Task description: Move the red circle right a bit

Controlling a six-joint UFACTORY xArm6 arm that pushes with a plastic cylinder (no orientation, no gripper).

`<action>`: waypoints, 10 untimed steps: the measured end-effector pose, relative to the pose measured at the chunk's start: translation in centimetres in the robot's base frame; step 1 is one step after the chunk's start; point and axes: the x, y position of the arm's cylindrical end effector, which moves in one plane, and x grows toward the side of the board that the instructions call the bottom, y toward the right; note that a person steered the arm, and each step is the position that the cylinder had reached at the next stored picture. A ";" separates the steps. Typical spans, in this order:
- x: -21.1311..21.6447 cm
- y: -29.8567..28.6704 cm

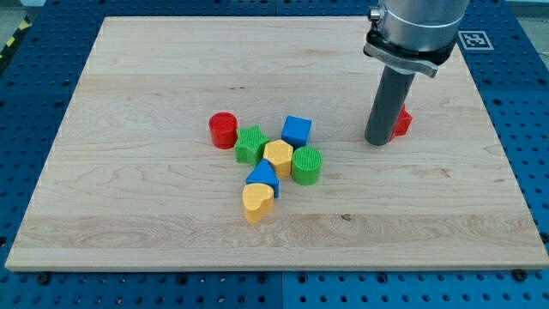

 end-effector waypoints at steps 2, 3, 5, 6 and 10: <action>-1.9 1.0; -1.8 5.0; -4.8 1.2; -7.1 1.2; -7.1 -10.4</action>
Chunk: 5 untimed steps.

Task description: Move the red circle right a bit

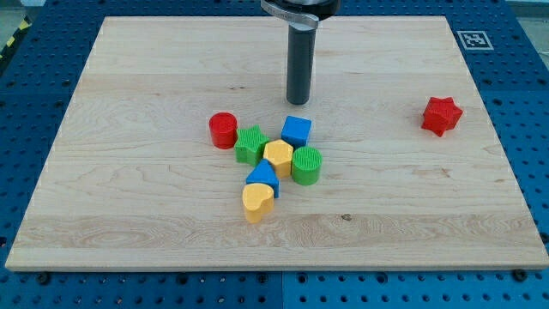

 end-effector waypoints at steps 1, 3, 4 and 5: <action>0.0 0.0; 0.0 -8.6; 0.8 -15.1; 5.4 -18.1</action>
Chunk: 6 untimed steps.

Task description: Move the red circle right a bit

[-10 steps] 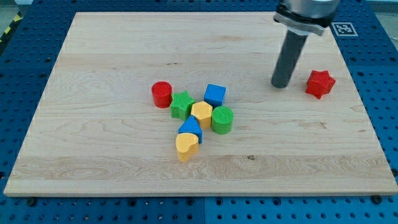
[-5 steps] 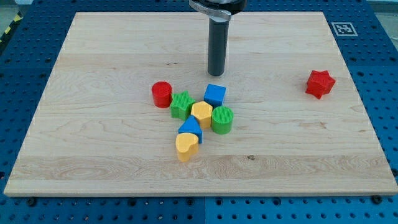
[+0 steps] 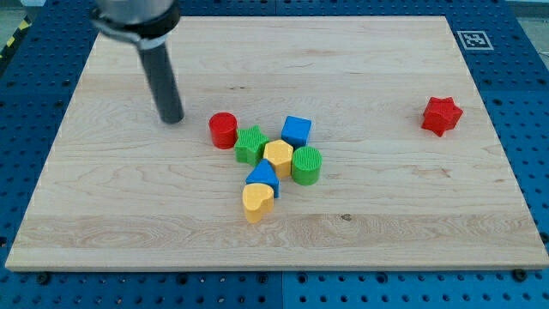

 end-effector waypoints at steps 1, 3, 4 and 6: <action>1.3 1.0; -1.3 6.8; -0.2 8.2; 3.7 8.4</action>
